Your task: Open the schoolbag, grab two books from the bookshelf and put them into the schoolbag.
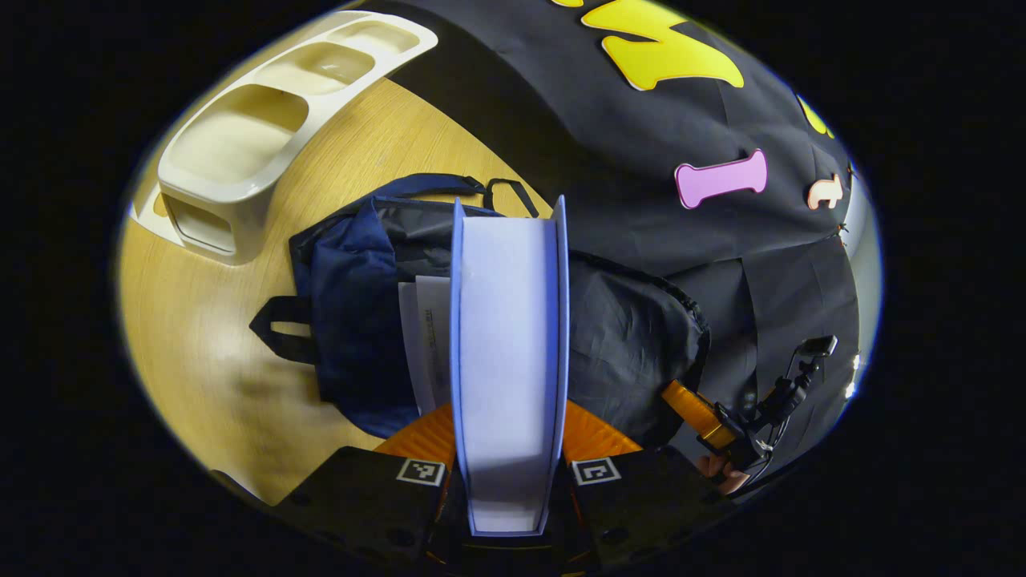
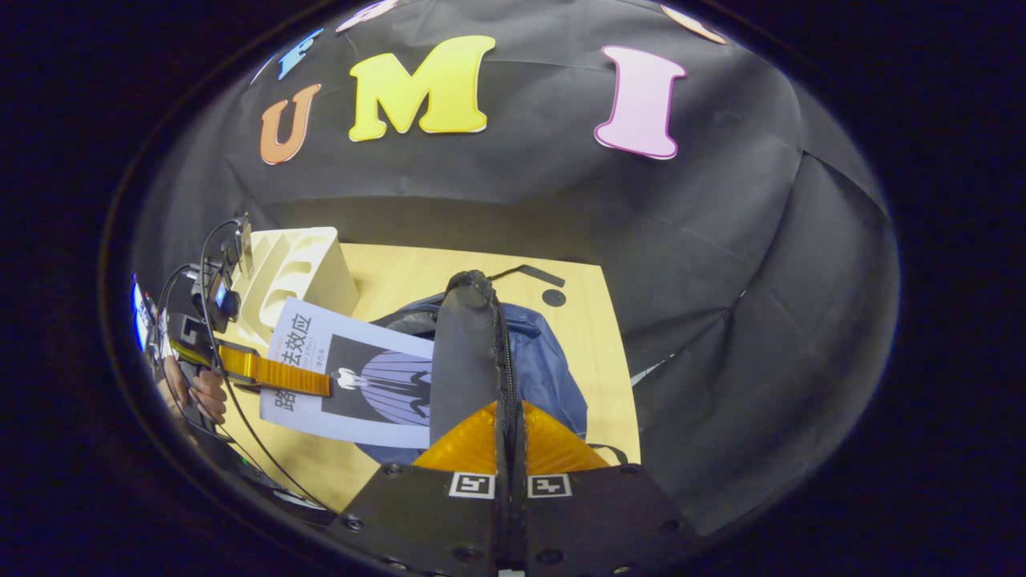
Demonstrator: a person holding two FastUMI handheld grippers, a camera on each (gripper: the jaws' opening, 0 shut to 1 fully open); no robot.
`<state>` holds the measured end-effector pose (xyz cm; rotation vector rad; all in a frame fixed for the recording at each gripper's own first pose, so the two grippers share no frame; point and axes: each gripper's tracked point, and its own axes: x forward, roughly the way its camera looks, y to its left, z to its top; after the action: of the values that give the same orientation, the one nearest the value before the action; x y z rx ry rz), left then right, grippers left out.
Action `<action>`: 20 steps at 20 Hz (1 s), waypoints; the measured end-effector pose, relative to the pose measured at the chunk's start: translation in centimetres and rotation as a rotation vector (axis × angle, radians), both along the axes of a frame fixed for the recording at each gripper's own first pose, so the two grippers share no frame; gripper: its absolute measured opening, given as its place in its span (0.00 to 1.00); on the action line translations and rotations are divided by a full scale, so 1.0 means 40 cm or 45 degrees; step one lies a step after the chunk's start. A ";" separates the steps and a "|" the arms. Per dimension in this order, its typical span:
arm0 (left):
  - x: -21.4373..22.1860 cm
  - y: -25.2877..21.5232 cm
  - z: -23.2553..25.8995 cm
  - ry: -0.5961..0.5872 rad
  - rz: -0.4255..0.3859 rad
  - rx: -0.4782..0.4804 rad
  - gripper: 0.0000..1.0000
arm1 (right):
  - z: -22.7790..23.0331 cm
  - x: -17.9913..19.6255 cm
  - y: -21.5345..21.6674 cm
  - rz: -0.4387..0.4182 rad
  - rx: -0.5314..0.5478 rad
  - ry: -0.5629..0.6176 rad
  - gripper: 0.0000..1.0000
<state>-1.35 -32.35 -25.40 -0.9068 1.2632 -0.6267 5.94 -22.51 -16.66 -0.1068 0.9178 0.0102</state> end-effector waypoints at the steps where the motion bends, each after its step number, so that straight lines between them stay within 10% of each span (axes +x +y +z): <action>1: 0.001 -0.010 -0.004 0.011 0.002 -0.012 0.43 | 0.004 0.002 -0.006 -0.001 0.001 0.000 0.00; 20: 0.048 -0.282 -0.130 0.154 0.021 -0.308 0.45 | 0.029 0.070 -0.014 0.031 -0.023 -0.017 0.00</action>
<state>0.58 -43.62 -30.59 -1.1683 1.3047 -0.7311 8.74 -23.09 -15.52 -0.1347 0.9034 0.0237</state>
